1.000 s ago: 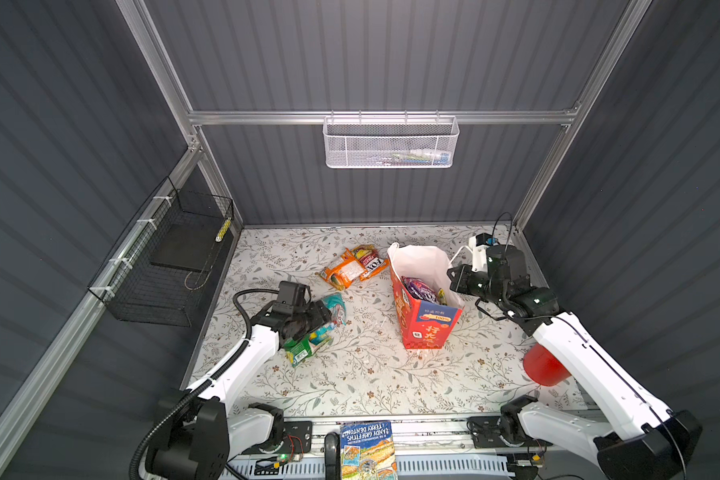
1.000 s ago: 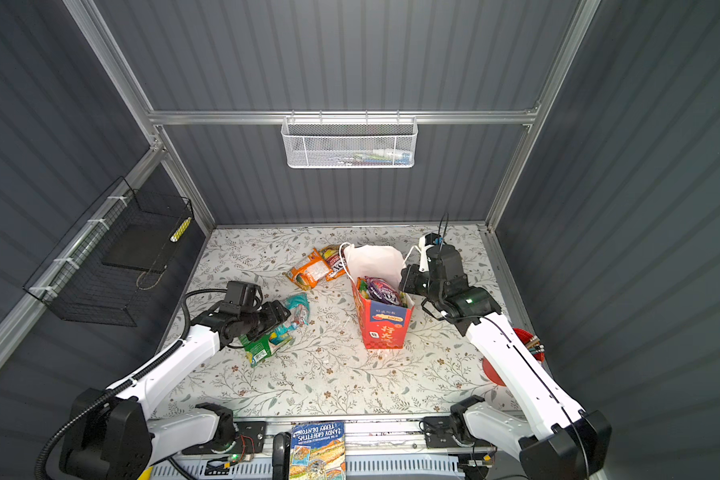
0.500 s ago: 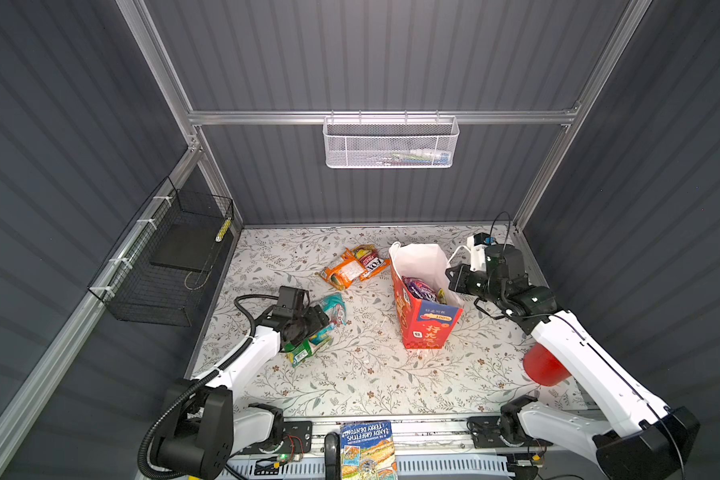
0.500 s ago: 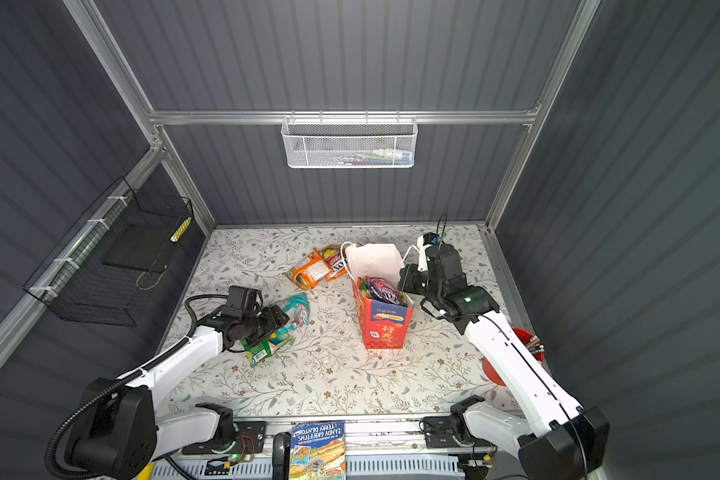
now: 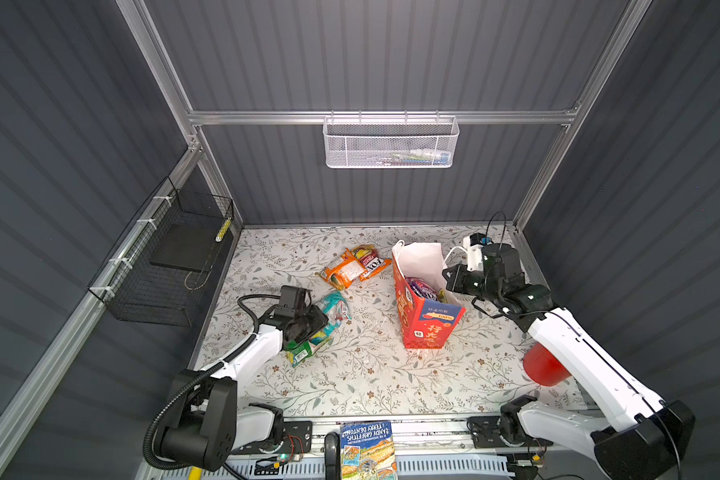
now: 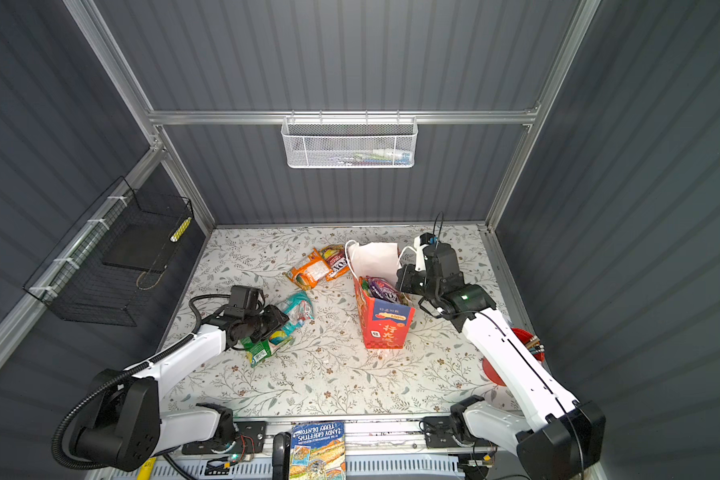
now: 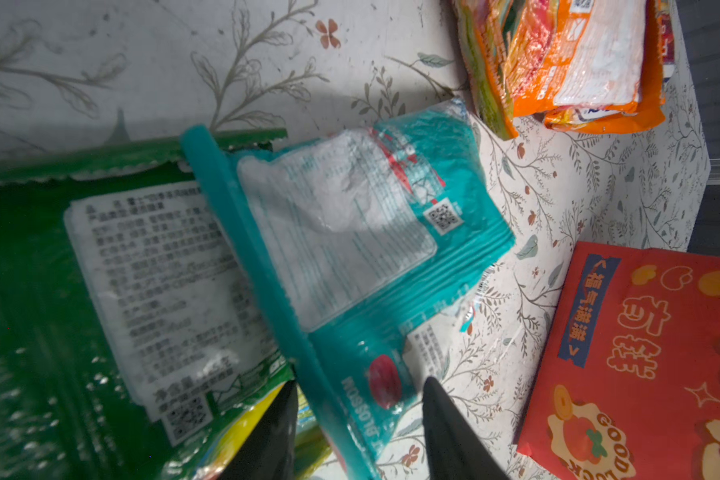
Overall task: Place the snacks into the paper bag
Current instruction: 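Lower the left gripper onto the teal Cherry Blossom packet and grasp it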
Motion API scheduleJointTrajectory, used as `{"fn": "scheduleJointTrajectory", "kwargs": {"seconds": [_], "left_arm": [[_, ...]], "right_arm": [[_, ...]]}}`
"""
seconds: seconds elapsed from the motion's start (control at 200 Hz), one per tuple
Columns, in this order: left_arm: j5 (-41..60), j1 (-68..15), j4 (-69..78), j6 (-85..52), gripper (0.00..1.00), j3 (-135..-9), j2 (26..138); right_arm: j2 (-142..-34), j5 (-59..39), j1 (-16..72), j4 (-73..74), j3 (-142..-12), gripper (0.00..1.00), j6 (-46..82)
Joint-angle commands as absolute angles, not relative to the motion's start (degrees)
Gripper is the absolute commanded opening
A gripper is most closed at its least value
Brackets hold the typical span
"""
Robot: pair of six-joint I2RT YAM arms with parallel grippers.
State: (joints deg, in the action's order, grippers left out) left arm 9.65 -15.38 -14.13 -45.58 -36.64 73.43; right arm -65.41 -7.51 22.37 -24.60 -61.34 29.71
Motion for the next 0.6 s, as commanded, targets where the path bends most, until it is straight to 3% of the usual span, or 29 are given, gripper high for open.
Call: {"fn": "scheduleJointTrajectory", "kwargs": {"seconds": [0.0,0.255,0.455,0.54,0.595], "left_arm": [[8.9,-15.1,-13.2,-46.6,0.49,-35.8,74.5],[9.9,-15.1,-9.2,-48.1,0.42,-34.0,77.3],[11.2,-15.1,-8.2,-48.2,0.11,-34.9,76.5],[12.1,-15.1,-9.9,-47.3,0.01,-36.4,74.8],[12.6,-15.1,-11.5,-46.6,0.0,-37.6,73.3]], "right_arm": [[-64.8,-8.8,22.4,-24.4,-60.7,0.0,28.8],[-64.4,-9.4,22.4,-24.1,-60.4,0.0,28.8],[-64.4,-9.9,22.4,-24.2,-60.7,0.0,28.7],[-62.8,-9.5,22.4,-24.2,-60.5,0.0,28.5],[-61.9,-9.3,22.4,-23.8,-60.2,0.0,28.5]]}}
